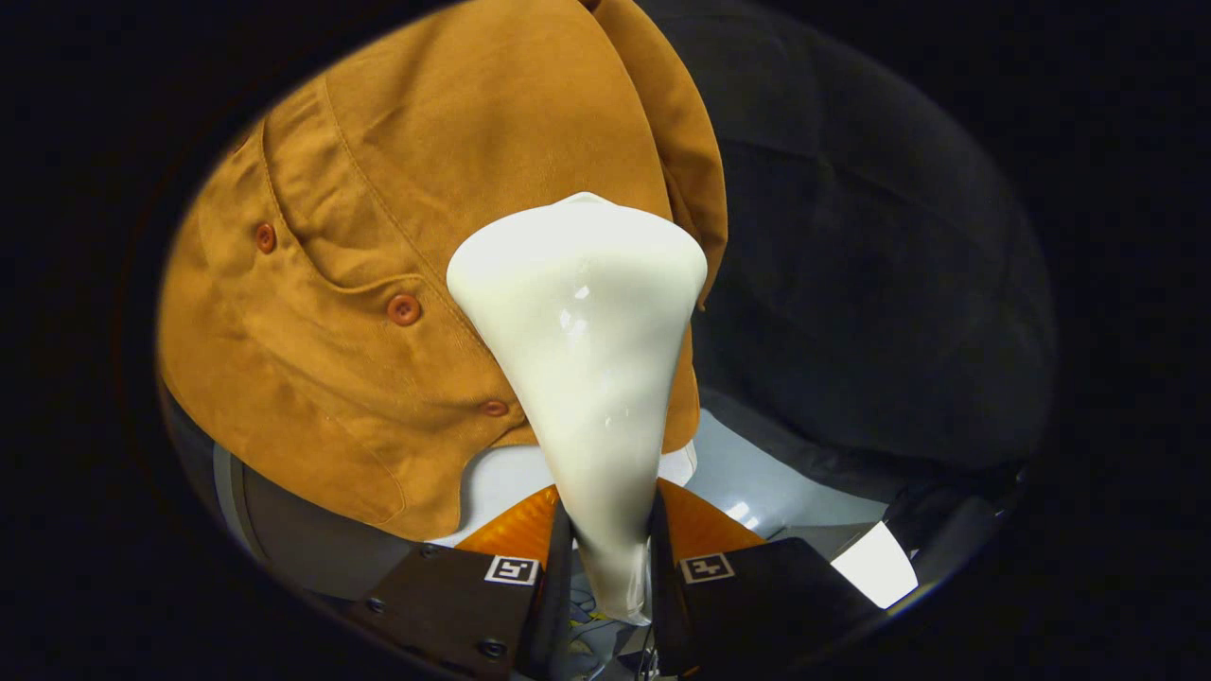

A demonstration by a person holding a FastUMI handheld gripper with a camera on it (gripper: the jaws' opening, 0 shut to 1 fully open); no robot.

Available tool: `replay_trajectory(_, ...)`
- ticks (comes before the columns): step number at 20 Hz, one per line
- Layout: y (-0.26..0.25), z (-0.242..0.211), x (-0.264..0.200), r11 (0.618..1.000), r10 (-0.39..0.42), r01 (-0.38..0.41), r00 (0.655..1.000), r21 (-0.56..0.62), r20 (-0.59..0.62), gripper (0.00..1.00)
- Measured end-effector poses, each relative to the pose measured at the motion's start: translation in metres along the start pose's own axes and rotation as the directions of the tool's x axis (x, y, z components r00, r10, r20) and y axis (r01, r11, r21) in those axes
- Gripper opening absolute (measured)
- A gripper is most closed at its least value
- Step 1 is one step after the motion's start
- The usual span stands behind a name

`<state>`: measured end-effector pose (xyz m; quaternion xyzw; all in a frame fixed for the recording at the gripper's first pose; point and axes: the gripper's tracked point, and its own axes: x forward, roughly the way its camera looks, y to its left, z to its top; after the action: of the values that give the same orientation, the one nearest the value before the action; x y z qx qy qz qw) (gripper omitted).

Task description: Iron the clothes twice with a garment steamer, once on the left side and once on the right side.

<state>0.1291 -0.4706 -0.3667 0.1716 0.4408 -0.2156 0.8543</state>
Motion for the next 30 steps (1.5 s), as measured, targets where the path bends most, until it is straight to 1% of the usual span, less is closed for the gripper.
replay_trajectory(4, -0.002, -0.02, -0.004, 1.0, -0.014, 0.014, 1.0, 0.013, -0.023, 0.39)
replay_trajectory(7, -0.006, -0.021, -0.022, 0.999, -0.046, 0.045, 0.999, 0.02, 0.003, 0.39)
replay_trajectory(12, -0.001, -0.012, -0.085, 0.993, -0.114, 0.108, 0.985, 0.053, 0.128, 0.39)
replay_trajectory(16, 0.03, -0.003, -0.142, 0.991, -0.137, 0.131, 0.96, 0.041, 0.243, 0.39)
replay_trajectory(18, 0.058, -0.001, -0.172, 0.992, -0.126, 0.126, 0.945, 0.021, 0.303, 0.39)
replay_trajectory(21, 0.108, -0.001, -0.217, 0.994, -0.081, 0.102, 0.917, -0.032, 0.392, 0.39)
replay_trajectory(22, 0.13, -0.001, -0.238, 0.995, -0.056, 0.087, 0.906, -0.057, 0.42, 0.39)
replay_trajectory(24, 0.177, -0.007, -0.264, 0.992, 0.004, 0.053, 0.886, -0.111, 0.464, 0.39)
replay_trajectory(27, 0.242, -0.018, -0.291, 0.982, 0.103, -0.009, 0.862, -0.188, 0.496, 0.39)
replay_trajectory(30, 0.305, -0.035, -0.311, 0.959, 0.208, -0.077, 0.843, -0.271, 0.497, 0.39)
